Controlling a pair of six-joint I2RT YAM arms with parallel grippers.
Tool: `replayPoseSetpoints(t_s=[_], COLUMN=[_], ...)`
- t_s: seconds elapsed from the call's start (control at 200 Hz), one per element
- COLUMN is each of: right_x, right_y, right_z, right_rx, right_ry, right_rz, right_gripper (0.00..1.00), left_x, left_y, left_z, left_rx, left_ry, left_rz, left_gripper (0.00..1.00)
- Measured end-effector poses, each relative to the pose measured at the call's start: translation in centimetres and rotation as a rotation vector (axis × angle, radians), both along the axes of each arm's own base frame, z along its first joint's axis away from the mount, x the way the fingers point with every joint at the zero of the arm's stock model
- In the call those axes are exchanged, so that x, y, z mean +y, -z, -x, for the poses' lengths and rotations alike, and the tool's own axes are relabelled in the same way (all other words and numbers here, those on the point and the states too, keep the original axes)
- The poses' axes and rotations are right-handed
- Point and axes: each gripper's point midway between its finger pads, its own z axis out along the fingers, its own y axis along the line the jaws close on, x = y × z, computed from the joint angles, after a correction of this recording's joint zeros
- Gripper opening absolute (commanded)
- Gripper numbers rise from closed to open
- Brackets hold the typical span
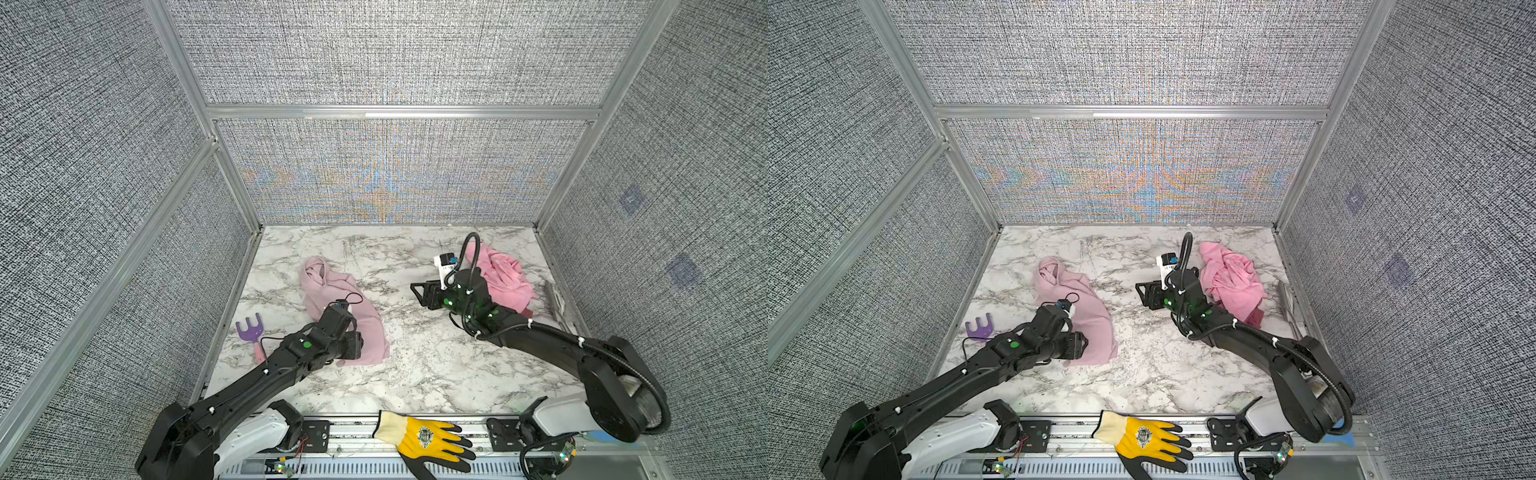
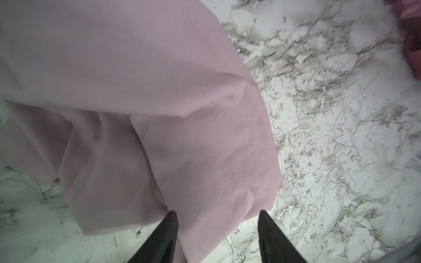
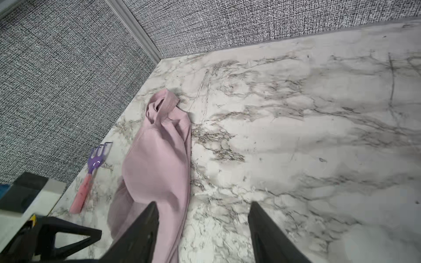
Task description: Pick out a specific cloth from the pile
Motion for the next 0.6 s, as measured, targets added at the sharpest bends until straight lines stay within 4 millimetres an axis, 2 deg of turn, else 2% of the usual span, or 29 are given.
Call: replayPoseSetpoints(t_s=[0.115, 0.28, 0.45, 0.6], right_x=[-0.9, -1.4, -1.7, -1.7], right_y=[0.5, 0.7, 1.2, 1.9], right_z=[0.6, 1.0, 1.3, 1.4], right_rx=[-0.003, -0.007, 0.002, 0.018], right_ry=[0.013, 0.020, 0.020, 0.017], right_rz=[0.015, 0.019, 0.026, 0.032], right_gripper=[0.64, 0.65, 0.65, 0.65], left_x=[-0.3, 0.1, 1.1, 1.4], left_y=[1.3, 2.1, 1.8, 2.4], left_z=[1.7, 3.4, 3.7, 3.6], left_rx=[0.068, 0.108, 0.092, 0.097], left_ry=[0.016, -0.015, -0.082, -0.110], left_rz=[-0.064, -0.112, -0.129, -0.152], left_gripper=[0.58, 0.58, 0.58, 0.58])
